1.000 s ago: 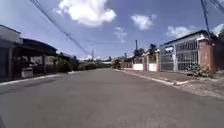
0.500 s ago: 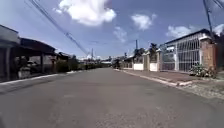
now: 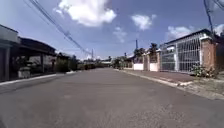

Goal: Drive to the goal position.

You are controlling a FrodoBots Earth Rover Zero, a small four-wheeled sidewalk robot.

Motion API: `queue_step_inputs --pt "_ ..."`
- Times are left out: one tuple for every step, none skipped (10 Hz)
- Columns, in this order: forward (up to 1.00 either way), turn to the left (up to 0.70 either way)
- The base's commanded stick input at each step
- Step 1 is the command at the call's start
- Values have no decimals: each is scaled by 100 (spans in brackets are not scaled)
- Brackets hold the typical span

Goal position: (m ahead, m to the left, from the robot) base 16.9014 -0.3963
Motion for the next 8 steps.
queue_step_inputs --pt "45 0" --pt "45 0" --pt "45 0" --pt "45 0" --pt "45 0" --pt "45 0" --pt "45 0" --pt "45 0"
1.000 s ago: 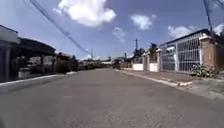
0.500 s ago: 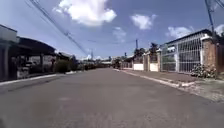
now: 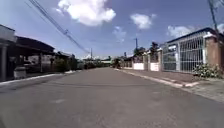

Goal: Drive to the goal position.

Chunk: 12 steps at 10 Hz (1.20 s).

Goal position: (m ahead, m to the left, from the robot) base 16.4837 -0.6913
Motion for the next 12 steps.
queue_step_inputs --pt "45 0" --pt "45 0" --pt "45 0" --pt "45 0" --pt "45 0" --pt "45 0" --pt "45 0" --pt "45 0" --pt "45 0" --pt "45 0" --pt "45 0" --pt "45 0"
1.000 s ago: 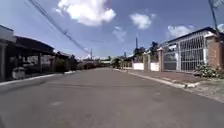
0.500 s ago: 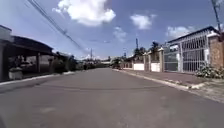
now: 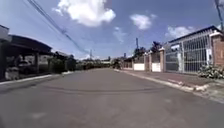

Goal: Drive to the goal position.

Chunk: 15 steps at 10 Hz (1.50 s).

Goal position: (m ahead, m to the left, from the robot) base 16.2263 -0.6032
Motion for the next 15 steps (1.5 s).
queue_step_inputs --pt "45 0" --pt "45 0" --pt "45 0" --pt "45 0" --pt "45 0" --pt "45 23" --pt "45 27" --pt "45 27" --pt "45 27" --pt "45 4" --pt "45 0" --pt "45 0" --pt "45 0" --pt "45 0" --pt "45 0"
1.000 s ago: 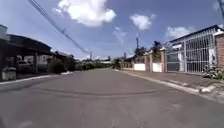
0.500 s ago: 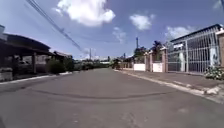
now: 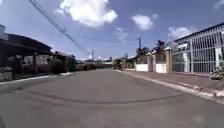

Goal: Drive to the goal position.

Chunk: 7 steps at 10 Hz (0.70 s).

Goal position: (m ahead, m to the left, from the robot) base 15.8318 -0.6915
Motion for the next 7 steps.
queue_step_inputs --pt "45 0" --pt "45 0" --pt "45 0" --pt "45 0" --pt "45 0" --pt "45 0" --pt "45 0"
